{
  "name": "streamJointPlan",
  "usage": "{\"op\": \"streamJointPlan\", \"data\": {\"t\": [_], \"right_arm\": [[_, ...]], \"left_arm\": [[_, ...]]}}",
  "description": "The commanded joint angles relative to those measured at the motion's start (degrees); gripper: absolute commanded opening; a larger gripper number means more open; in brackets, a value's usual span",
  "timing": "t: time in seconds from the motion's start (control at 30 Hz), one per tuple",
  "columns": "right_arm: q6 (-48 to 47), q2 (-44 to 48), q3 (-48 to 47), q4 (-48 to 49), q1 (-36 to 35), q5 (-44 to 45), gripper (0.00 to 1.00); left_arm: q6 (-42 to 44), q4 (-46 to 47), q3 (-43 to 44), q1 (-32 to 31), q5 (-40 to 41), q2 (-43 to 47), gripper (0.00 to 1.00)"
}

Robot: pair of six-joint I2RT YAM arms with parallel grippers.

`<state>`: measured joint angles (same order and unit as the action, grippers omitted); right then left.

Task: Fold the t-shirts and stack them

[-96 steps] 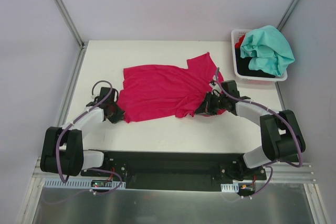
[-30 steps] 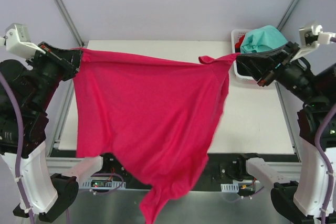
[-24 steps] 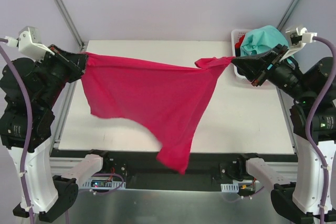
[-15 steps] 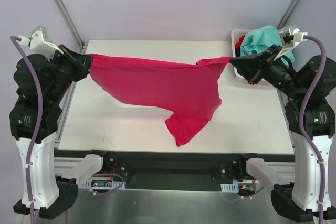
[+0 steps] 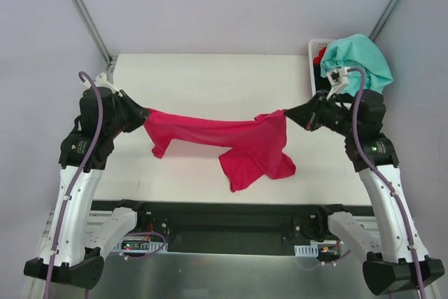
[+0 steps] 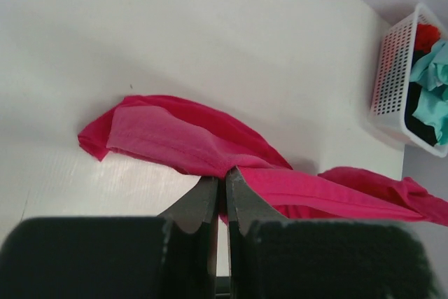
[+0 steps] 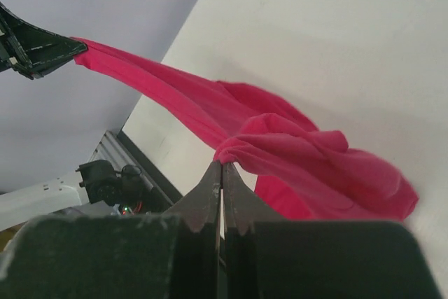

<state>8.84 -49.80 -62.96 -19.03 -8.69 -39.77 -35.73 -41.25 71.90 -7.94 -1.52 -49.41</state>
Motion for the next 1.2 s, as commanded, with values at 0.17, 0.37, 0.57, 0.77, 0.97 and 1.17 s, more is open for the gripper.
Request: {"op": "streamJointPlan", "data": {"t": [0.17,0.37,0.57,0.77,0.97,1.17], "right_arm": [[0.83,-1.44,5.21,-2.41,-7.39,-0.40,0.01],[-2.60,-6.18,4.60,-12.05,-10.82,-5.50,0.01],[2.57,-0.24,11.97,-14.99,-15.30,-0.60,0.01],[7.15,7.17,14.97,-21.13,-16.27,5.12,0.01],[7.24,12.18,15.14,-29.75,-16.54,9.09,0.27],[3.82,12.28,16.11,-33.01,-16.62,14.36,0.60]], "left_arm": [[-2.59,3.46,-5.71,-0.32,-1.64,0.72,0.00],[-3.21,5.48,-9.05,-0.67,-2.17,-0.34,0.00],[-2.68,5.75,-8.97,-0.67,-0.94,0.01,0.00],[-2.24,6.45,-8.35,-0.67,-0.68,-1.92,0.00],[-3.03,8.03,-8.88,-0.76,-0.77,-2.80,0.00],[-3.65,9.00,-8.97,-1.37,-0.50,-3.76,0.00]]}}
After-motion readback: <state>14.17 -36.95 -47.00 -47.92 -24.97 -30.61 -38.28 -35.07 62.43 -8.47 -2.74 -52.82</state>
